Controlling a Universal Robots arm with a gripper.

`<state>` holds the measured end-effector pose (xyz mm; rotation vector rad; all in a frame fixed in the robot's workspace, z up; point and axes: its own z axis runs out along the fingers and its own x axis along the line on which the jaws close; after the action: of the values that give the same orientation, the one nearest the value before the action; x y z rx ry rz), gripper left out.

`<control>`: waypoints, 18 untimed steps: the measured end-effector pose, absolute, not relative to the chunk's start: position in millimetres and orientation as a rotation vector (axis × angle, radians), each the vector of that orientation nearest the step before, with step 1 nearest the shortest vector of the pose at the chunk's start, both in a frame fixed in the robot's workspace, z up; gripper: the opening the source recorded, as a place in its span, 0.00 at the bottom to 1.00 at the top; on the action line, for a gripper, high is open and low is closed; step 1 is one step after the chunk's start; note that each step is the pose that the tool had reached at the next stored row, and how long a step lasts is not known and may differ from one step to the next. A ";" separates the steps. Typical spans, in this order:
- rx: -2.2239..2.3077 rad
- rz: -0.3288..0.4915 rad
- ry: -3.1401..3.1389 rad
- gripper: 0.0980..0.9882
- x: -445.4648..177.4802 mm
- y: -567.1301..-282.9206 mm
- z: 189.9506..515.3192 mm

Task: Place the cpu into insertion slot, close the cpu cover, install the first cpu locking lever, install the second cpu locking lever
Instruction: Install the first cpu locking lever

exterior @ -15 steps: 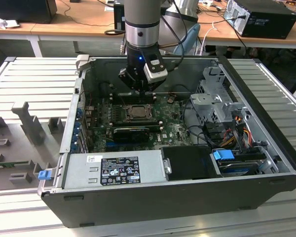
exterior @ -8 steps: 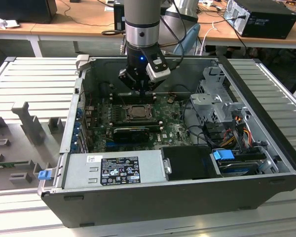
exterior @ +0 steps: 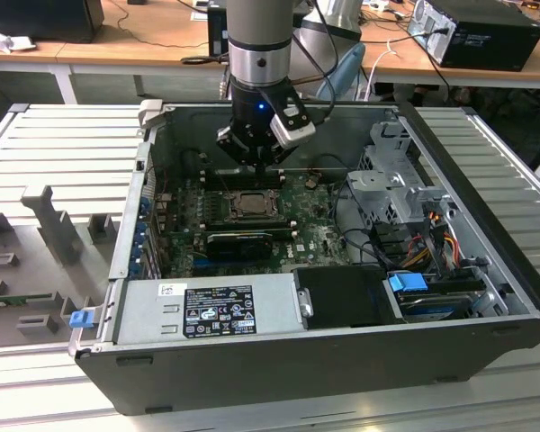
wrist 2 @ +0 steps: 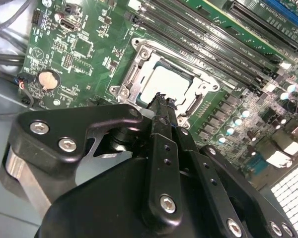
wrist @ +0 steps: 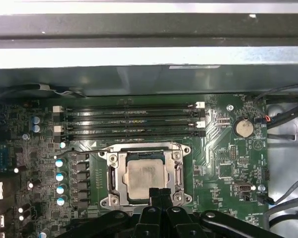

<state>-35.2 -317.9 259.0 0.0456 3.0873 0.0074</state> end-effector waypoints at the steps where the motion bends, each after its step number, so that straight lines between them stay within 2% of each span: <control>1: 0.032 0.007 3.087 0.01 -35.2 -317.9 259.0; 18: -0.066 0.018 3.116 0.01 -37.0 -317.9 259.0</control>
<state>-37.0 -317.9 259.0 -0.0659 3.1162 0.0180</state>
